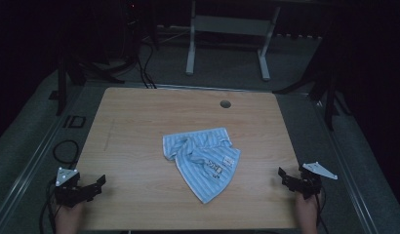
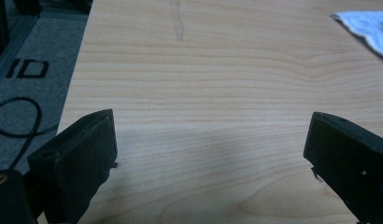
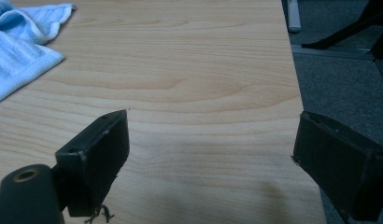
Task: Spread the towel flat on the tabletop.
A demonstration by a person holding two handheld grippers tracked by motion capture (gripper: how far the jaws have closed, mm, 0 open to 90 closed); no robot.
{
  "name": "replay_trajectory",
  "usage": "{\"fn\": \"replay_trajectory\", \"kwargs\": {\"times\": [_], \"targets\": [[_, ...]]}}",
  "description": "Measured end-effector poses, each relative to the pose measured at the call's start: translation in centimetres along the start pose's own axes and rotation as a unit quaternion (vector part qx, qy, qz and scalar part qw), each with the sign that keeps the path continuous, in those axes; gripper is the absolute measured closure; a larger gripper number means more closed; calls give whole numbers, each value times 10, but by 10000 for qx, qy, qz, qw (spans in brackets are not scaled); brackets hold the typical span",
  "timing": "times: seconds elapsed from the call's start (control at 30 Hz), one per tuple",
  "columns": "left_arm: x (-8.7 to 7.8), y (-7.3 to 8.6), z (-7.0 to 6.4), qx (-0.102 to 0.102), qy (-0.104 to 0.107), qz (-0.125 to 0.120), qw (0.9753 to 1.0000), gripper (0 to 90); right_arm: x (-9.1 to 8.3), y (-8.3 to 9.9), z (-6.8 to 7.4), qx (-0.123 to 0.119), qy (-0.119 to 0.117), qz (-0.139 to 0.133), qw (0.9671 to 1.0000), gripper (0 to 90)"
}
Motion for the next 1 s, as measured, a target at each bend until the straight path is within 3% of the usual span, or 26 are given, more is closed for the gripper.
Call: {"fn": "replay_trajectory", "kwargs": {"times": [0.17, 0.2, 0.3, 0.43, 0.5, 0.53, 0.73, 0.87, 1.0], "targets": [[-2, -2, 3, -136, 9, -75, 9999, 32, -1, 0, 0, 4, -18, -19, 10000, 105], [-5, -5, 6, -324, 67, -163, 9993, 32, 0, 0, 1, 0, -32, 11, 10000, 105], [-5, -6, 6, -328, 185, -169, 9991, 32, 0, 0, 1, -14, -49, 17, 10000, 105], [0, -7, 6, 91, 267, 55, 9996, 32, 2, 1, 3, -51, -187, 113, 9997, 105], [3, -6, 4, 477, 301, 353, 9978, 32, 4, 1, 3, -31, -255, 213, 9994, 105], [3, -5, 4, 576, 330, 443, 9968, 32, 5, 2, 4, -56, -276, 252, 9993, 104], [7, 4, 6, 722, 510, 1093, 9901, 32, 10, 4, 14, -204, -600, 543, 9965, 104], [5, 2, 6, 825, 502, 1220, 9878, 32, 11, 3, 18, -228, -702, 655, 9951, 104], [4, -1, 4, 1090, 425, 1475, 9821, 32, 7, -1, 11, -186, -747, 846, 9934, 105]]}}
Point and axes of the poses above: each handheld gripper's, and its own axes: x roughly forward along the jaws, y roughly out of its underside, z roughly to its left, the point moved 8 cm from there along x, roughly forward along the jaws, and after that the axes turned 10 degrees about -x, right-handed, at the moved point
